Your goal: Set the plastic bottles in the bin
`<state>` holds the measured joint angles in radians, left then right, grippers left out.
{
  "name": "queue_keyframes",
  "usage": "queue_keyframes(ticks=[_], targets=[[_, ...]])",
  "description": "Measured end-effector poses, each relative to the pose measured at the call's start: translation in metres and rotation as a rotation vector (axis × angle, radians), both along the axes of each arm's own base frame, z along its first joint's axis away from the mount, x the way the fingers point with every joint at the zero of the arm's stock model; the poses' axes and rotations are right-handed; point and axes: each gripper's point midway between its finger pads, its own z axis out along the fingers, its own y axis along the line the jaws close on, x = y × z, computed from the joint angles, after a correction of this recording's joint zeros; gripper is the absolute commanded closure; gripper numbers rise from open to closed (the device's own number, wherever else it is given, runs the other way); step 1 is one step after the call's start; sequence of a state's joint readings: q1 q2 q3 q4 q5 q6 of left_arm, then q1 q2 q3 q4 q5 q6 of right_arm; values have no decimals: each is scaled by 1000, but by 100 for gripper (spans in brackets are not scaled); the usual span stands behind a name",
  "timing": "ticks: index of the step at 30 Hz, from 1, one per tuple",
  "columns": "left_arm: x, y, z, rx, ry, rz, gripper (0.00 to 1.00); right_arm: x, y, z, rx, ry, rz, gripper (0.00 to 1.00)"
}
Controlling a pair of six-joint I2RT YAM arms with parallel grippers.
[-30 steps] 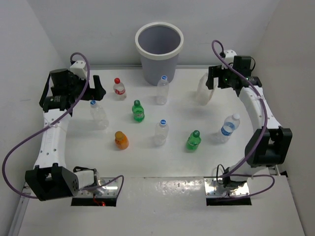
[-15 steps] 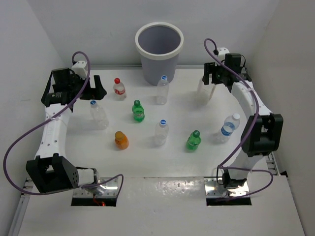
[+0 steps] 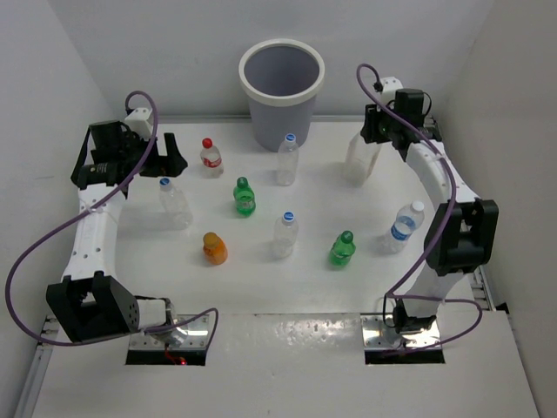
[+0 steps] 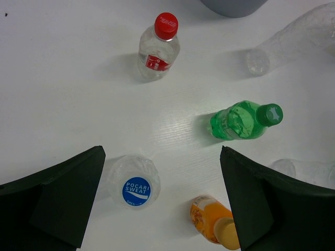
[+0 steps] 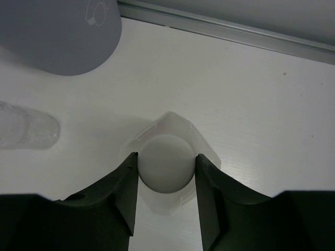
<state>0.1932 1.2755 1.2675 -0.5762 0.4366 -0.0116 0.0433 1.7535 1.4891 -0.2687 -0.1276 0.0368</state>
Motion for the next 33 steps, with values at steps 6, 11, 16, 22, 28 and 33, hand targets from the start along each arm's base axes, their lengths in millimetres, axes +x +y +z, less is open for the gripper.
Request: queue_keyframes(ticks=[6, 11, 16, 22, 28, 33], targets=[[0, 2, 0, -4, -1, 4, 1, 0, -3, 1, -17, -4, -9, 100], [0, 5, 1, -7, -2, 8, 1, -4, -2, 9, -25, 12, -8, 100], [-1, 6, 1, -16, -3, 4, 1, 7, 10, 109, 5, -136, 13, 100], [-1, 4, 4, -30, -15, -10, 1, -21, 56, 285, 130, -578, 97, 100], [-2, 7, 6, -36, -33, -10, 1, -53, 116, 369, 254, -870, 219, 100], [-7, 14, -2, -42, -20, 10, 1, -7, 156, 351, 274, -900, 247, 100]])
